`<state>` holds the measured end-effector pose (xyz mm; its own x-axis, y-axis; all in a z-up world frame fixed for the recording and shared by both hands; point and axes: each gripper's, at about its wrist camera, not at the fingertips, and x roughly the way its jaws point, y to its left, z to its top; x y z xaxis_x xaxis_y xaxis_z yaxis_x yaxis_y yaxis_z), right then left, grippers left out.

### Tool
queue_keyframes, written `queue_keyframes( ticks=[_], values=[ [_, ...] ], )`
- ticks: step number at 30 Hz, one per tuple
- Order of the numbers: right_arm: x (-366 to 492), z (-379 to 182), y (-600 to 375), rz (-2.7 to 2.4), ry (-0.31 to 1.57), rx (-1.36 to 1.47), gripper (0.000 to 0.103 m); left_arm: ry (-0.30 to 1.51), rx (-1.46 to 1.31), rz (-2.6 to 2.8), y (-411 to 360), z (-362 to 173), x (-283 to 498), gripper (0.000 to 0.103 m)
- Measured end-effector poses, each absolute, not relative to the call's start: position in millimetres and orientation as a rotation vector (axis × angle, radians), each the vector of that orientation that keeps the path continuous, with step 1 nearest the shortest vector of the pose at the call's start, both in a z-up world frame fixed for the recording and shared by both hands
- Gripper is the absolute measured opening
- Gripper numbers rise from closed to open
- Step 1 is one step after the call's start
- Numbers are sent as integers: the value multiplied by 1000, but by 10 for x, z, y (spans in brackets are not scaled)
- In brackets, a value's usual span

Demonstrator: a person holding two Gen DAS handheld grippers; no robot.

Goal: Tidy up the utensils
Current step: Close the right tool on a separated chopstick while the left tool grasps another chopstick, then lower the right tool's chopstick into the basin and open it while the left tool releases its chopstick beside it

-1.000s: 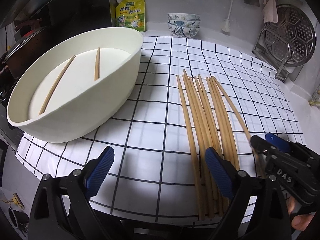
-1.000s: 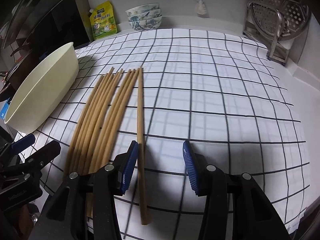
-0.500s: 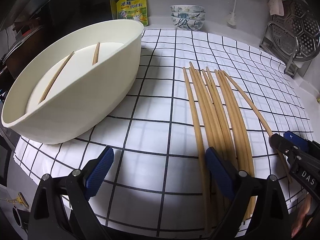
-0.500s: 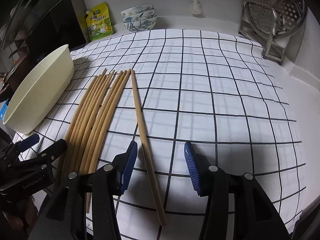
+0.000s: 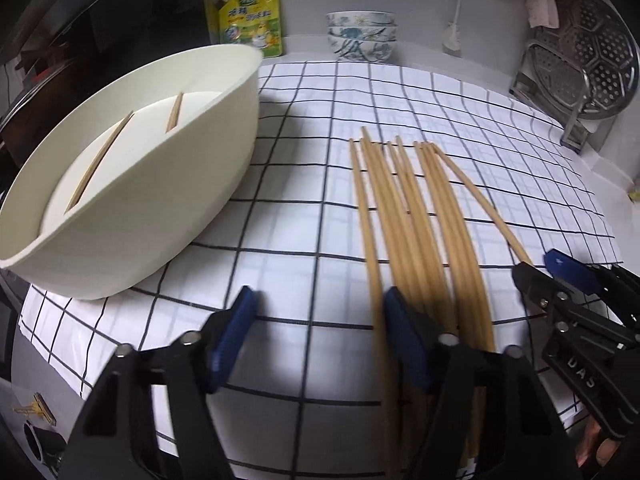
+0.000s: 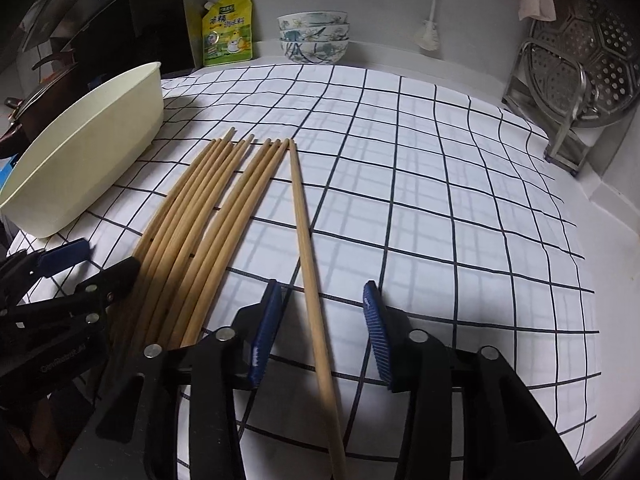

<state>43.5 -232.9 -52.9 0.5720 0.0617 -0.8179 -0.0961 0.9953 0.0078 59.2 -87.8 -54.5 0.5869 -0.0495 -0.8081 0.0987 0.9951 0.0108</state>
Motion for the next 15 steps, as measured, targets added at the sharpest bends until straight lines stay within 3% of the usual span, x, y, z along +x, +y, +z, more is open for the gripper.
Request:
queue_keyframes(
  ticks=[2,4,6,15],
  values=[
    [425,-523,-2298,106,956,-45,22,938,64,-108,-924,-534,590,45],
    [416,-521,-2285,109,952,-48,8,941,61,-134,-948,-526,591,20],
    [406,-522,-2306,109,948,-29,7,949,50,-155,-949,-523,594,7],
    [357,-452,-2469,112,932,113,6,957,18,-197,-900,-454,535,7]
  ],
)
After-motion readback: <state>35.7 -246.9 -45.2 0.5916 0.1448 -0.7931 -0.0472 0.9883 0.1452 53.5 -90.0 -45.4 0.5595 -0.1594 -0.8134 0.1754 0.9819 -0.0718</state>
